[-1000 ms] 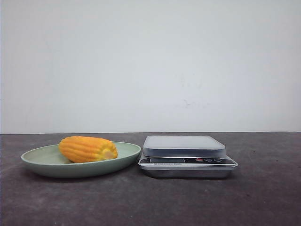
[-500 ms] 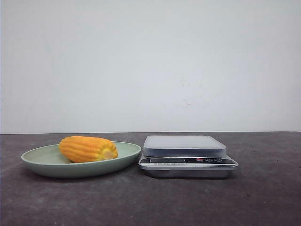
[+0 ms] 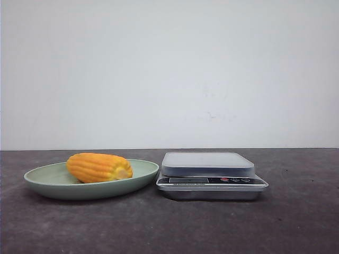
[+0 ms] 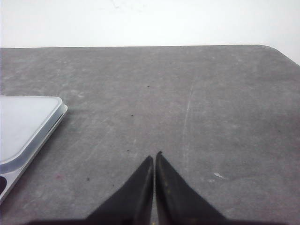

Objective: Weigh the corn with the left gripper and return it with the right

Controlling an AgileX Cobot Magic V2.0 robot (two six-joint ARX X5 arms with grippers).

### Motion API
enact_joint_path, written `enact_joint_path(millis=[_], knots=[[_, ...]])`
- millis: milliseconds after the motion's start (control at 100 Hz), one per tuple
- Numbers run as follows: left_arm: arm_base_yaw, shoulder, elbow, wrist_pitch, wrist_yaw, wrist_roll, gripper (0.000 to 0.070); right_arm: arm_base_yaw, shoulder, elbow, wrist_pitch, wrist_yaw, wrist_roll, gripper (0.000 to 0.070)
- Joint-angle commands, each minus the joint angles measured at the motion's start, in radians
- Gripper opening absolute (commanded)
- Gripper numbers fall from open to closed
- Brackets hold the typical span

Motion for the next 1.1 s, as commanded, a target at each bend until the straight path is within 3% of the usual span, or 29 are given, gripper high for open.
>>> enact_joint_path(millis=[0,150,210,440,530,780,1090], knots=[[0.006,0.007,0.014,-0.056,0.0,-0.006,0.0,0.001,0.0,-0.003,0.012,0.001,-0.008,0.0],[0.107,-0.058,-0.13,-0.047,0.051,-0.058,0.0,0.001,0.0,-0.003,0.012,0.001,-0.008,0.0],[0.163,-0.113,-0.261,0.021,0.058,-0.057,0.0,0.001,0.0,-0.003,0.012,0.001,-0.008,0.0],[0.349,-0.457,-0.929,0.715,0.177,0.066,0.0,0.001,0.0,-0.003,0.012,0.001,-0.008,0.0],[0.43,-0.571,-1.142,0.894,0.212,0.077,0.0,0.001,0.0,-0.003,0.011,0.001,-0.008,0.0],[0.636,-0.784,-1.526,1.0,0.231,0.0,0.0,0.001,0.0,-0.003,0.012,0.001,-0.008,0.0],[0.671,-0.836,-1.878,1.202,0.348,-0.024,0.0,0.001,0.0,-0.003,0.011,0.001,-0.008,0.0]])
